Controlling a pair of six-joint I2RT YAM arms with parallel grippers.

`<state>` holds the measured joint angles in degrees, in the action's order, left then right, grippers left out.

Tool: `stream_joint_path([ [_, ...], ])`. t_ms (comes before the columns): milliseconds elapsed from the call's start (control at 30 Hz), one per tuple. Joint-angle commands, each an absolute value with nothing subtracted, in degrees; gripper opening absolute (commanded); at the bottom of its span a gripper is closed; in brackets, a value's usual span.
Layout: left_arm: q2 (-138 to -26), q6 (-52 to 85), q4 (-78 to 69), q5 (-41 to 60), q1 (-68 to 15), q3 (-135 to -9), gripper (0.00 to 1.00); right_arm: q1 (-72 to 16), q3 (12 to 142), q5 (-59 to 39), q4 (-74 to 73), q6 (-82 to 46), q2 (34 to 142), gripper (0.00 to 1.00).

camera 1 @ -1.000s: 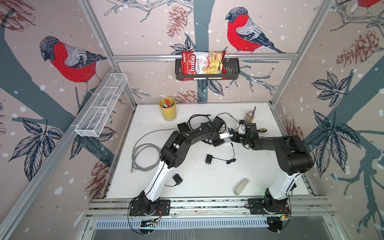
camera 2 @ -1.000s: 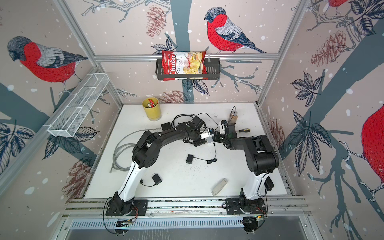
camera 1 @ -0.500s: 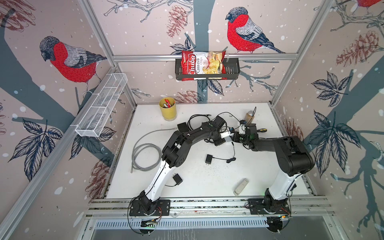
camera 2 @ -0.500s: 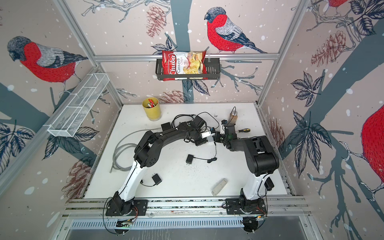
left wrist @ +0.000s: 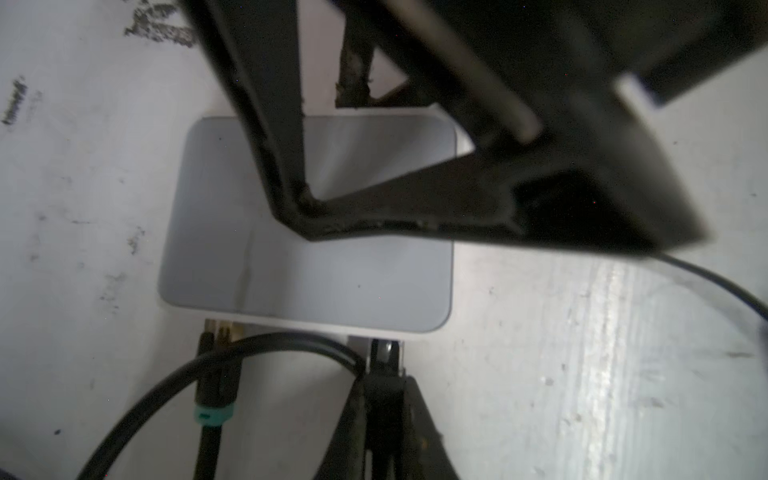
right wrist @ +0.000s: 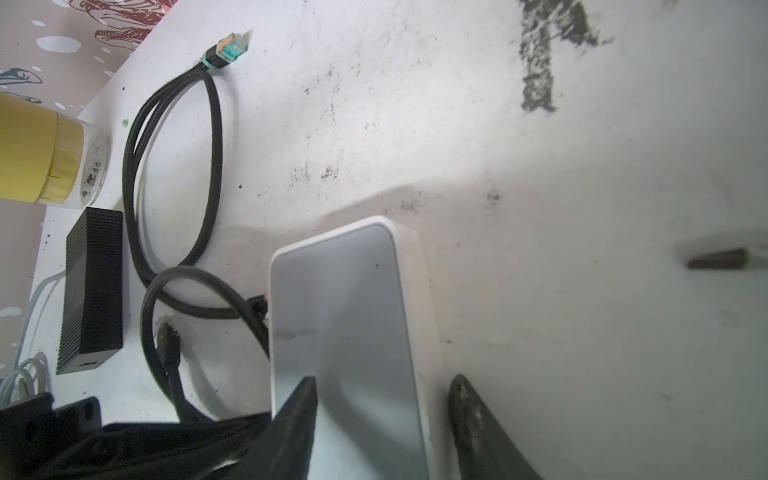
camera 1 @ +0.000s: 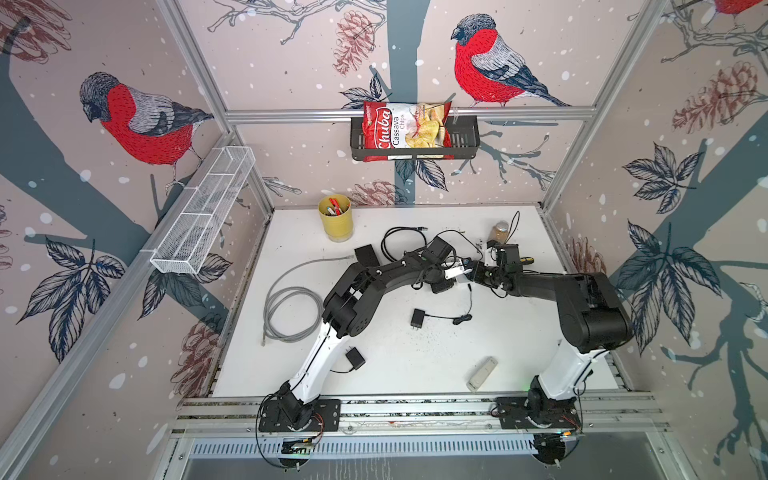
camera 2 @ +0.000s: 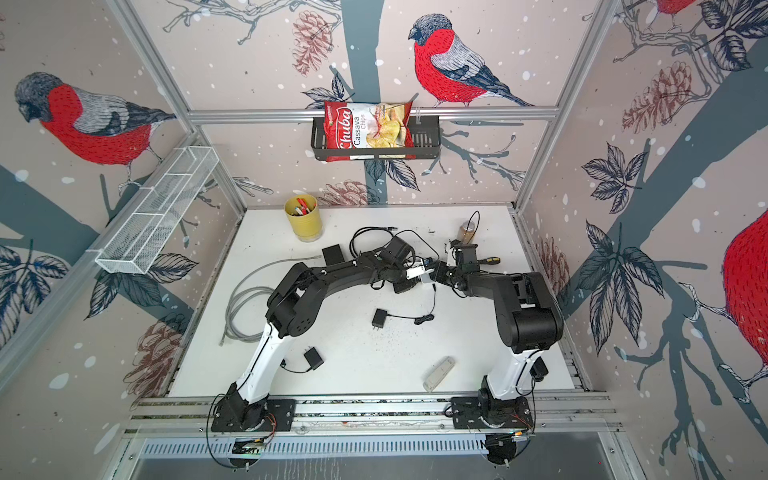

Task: Insert the plug into the switch port
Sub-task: 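Open the left gripper and draw back while the right gripper releases the router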

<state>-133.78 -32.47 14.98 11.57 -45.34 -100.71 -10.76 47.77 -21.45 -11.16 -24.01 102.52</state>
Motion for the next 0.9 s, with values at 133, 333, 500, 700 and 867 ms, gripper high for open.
stream_joint_path([
  [133, -130.4, -33.1, 11.4, 7.8, -44.2, -98.1, 0.39, -10.3, 49.5, -22.0, 0.2, -25.0, 100.9, 0.60],
  [333, -125.6, -33.8, 13.9, 9.3, -43.3, -95.4, 0.49, -9.5, 50.0, -20.5, 2.0, -24.1, 97.5, 0.64],
  [500, -118.7, -23.5, 5.9, 9.1, -39.8, -89.5, 0.50, -9.5, 49.8, -19.3, 3.5, -23.8, 93.5, 0.66],
  [700, -112.5, 7.2, 7.6, -17.3, -37.0, -87.6, 0.50, -12.5, 48.6, -16.6, 4.5, -23.8, 88.5, 0.67],
  [867, -105.4, 25.2, 17.8, -23.3, -32.9, -81.7, 0.50, -16.6, 49.4, -15.6, 5.0, -23.7, 88.1, 0.67],
])
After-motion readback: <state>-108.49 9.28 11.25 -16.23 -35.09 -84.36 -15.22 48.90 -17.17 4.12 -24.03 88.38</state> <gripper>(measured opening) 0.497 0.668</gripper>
